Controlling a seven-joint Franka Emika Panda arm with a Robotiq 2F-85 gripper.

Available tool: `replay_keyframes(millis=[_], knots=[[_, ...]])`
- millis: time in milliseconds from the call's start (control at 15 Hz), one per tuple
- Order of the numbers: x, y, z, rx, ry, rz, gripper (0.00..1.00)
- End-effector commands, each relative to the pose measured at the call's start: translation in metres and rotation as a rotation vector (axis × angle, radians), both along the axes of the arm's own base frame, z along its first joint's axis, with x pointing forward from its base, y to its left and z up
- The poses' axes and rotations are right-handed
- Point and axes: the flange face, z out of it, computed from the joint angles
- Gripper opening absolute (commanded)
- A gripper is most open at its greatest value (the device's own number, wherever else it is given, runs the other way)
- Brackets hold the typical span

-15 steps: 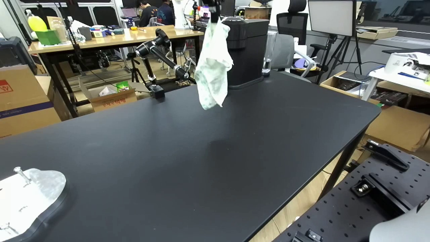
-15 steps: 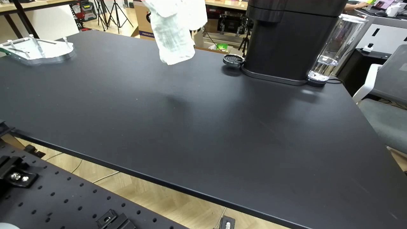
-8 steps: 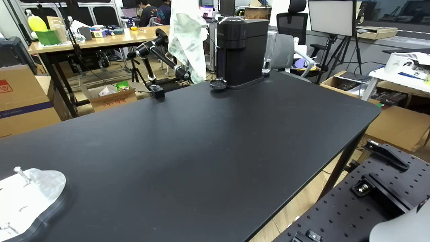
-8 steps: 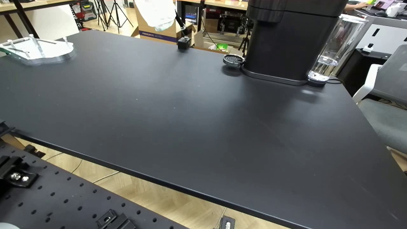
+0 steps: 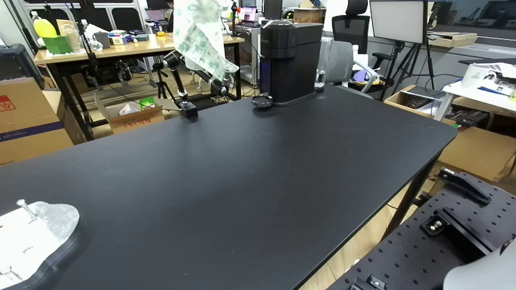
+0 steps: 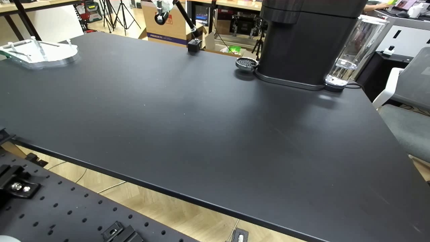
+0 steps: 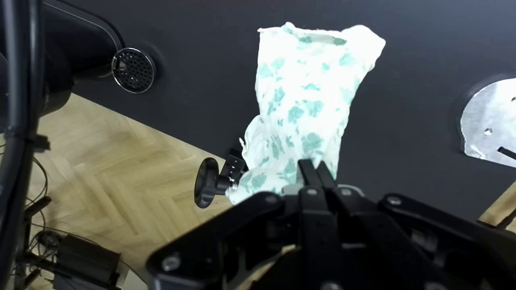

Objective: Hang the cloth on the black stand

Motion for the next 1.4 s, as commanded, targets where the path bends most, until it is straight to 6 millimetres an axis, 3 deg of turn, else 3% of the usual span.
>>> replay_keyframes(millis=[0, 533, 600, 667, 1067, 1333], knots=[[0.011, 0.007, 0.012, -0.006, -0.005, -0.037, 0.00], [0.013, 0.010, 0.014, -0.013, 0.073, -0.068, 0.00], [0.014, -0.013, -0.023, 0.029, 0.103, -0.051, 0.00], [0.015, -0.018, -0.026, 0.042, 0.116, -0.052, 0.00], [0.020, -0.081, -0.100, 0.034, 0.200, -0.113, 0.00], [0.016, -0.099, -0.135, 0.025, 0.243, -0.111, 0.00]])
